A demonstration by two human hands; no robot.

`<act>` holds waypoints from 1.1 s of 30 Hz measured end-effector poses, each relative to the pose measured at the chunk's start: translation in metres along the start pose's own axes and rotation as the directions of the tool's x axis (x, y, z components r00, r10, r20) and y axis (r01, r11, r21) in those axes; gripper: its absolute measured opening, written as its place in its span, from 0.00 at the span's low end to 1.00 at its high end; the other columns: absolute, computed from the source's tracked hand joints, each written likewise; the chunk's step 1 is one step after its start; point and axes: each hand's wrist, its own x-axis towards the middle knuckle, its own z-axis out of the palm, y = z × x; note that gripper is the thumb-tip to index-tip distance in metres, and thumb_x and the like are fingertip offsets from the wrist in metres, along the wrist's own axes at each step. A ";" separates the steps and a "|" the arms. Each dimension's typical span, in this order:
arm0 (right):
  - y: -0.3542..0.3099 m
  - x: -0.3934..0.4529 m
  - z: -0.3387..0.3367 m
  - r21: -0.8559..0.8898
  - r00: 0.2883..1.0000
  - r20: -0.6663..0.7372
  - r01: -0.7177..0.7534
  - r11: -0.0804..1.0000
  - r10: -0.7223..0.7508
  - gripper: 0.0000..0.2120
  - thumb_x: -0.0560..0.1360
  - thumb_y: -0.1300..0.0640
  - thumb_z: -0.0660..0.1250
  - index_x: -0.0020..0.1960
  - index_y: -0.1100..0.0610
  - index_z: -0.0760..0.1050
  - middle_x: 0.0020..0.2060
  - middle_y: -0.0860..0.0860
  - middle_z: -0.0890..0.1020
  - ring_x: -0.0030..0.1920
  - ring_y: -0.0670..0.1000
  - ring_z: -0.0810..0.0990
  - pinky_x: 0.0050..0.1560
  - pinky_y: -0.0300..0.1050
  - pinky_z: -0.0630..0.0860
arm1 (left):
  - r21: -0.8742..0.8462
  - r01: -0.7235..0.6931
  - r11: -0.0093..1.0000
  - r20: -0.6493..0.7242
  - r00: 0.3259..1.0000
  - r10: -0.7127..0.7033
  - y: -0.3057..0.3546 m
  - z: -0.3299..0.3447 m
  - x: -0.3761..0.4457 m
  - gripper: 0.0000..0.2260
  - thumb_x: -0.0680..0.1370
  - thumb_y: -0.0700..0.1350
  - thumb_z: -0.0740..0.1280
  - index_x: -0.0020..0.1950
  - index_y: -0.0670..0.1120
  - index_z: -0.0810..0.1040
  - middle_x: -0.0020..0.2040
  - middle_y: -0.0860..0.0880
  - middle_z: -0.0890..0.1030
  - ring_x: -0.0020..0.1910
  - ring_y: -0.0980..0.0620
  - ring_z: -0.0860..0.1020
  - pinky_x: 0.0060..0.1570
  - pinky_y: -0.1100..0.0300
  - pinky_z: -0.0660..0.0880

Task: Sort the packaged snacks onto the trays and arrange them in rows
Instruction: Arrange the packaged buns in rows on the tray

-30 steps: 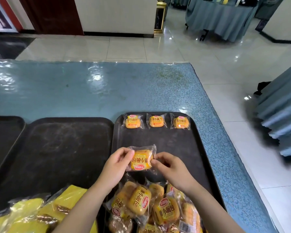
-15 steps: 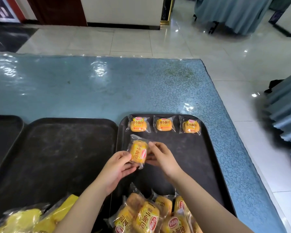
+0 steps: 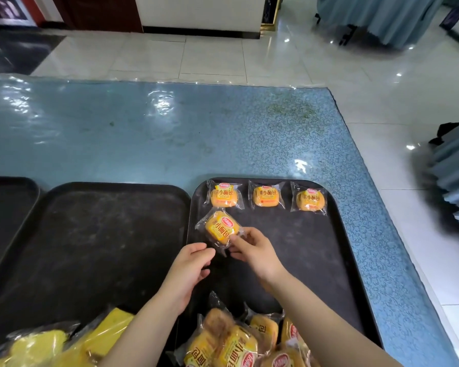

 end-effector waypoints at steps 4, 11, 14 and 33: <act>-0.006 0.033 -0.017 -0.139 0.993 -0.010 -0.117 0.983 0.117 0.09 0.79 0.64 0.63 0.59 0.63 0.74 0.40 0.56 0.80 0.37 0.49 0.81 0.40 0.41 0.82 | 0.442 -0.236 0.865 -0.115 0.942 0.315 -0.003 -0.004 0.011 0.19 0.77 0.44 0.69 0.67 0.51 0.69 0.58 0.52 0.72 0.50 0.55 0.76 0.47 0.63 0.74; -0.038 0.071 -0.016 -0.521 0.983 0.066 -0.115 0.846 0.174 0.10 0.77 0.65 0.56 0.50 0.60 0.77 0.31 0.55 0.78 0.32 0.51 0.81 0.44 0.50 0.83 | 0.850 -0.503 0.156 0.333 0.743 0.581 -0.007 0.001 0.036 0.27 0.78 0.47 0.66 0.75 0.50 0.63 0.75 0.53 0.60 0.75 0.53 0.60 0.72 0.57 0.61; -0.038 0.082 -0.012 -0.579 0.985 0.054 -0.104 0.809 0.166 0.11 0.78 0.63 0.57 0.53 0.60 0.78 0.34 0.56 0.80 0.34 0.53 0.81 0.43 0.51 0.84 | 0.890 -0.456 -0.012 0.383 0.734 0.561 -0.009 0.002 0.043 0.30 0.80 0.50 0.63 0.79 0.50 0.55 0.79 0.52 0.54 0.78 0.52 0.54 0.74 0.55 0.56; -0.010 -0.009 -0.041 -0.647 0.968 0.084 0.233 0.726 -0.236 0.11 0.80 0.53 0.62 0.62 0.51 0.71 0.46 0.43 0.78 0.45 0.43 0.78 0.44 0.31 0.72 | 0.885 -0.459 0.076 0.319 0.719 0.618 -0.019 -0.005 0.024 0.33 0.80 0.46 0.64 0.80 0.50 0.50 0.79 0.48 0.55 0.78 0.50 0.56 0.75 0.54 0.53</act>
